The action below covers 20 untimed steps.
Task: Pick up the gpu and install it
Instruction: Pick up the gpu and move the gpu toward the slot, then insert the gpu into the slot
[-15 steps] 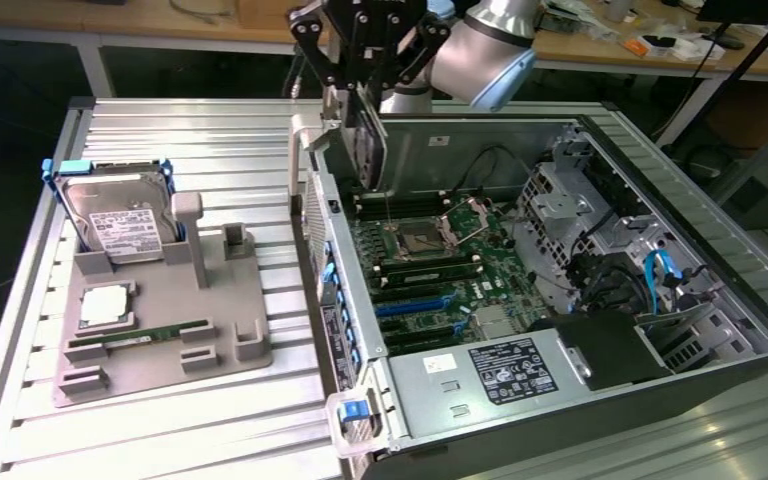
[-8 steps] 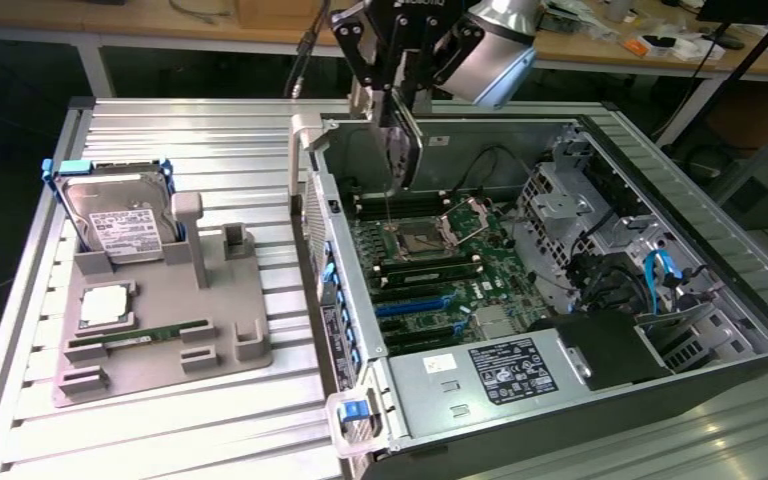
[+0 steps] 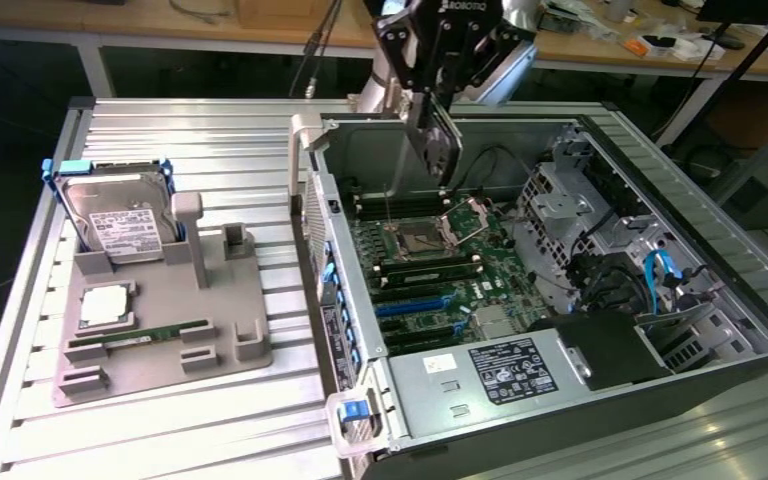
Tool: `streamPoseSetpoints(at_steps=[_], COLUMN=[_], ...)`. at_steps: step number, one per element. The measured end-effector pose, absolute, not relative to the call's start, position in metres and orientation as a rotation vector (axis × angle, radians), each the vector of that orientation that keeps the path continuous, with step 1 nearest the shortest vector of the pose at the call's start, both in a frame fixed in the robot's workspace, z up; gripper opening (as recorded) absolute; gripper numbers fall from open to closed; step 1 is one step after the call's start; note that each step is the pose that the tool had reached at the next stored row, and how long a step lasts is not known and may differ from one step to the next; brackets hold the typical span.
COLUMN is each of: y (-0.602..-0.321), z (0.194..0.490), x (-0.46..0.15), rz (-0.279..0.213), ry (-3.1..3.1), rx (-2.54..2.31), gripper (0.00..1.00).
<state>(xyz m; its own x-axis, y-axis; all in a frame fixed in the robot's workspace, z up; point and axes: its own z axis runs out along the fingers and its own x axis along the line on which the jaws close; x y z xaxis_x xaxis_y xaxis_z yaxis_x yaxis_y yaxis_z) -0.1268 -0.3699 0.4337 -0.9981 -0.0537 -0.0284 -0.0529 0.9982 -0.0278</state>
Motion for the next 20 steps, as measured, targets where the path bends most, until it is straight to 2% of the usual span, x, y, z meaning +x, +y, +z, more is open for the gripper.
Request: streamPoseSetpoints(at_steps=[12, 20], y=[-0.370, -0.370], z=[0.431, 0.431], x=[-0.076, -0.071], rz=[-0.043, -0.043], ry=[3.081, 3.091], rx=[-0.082, -0.082], gripper=[0.27, 0.27])
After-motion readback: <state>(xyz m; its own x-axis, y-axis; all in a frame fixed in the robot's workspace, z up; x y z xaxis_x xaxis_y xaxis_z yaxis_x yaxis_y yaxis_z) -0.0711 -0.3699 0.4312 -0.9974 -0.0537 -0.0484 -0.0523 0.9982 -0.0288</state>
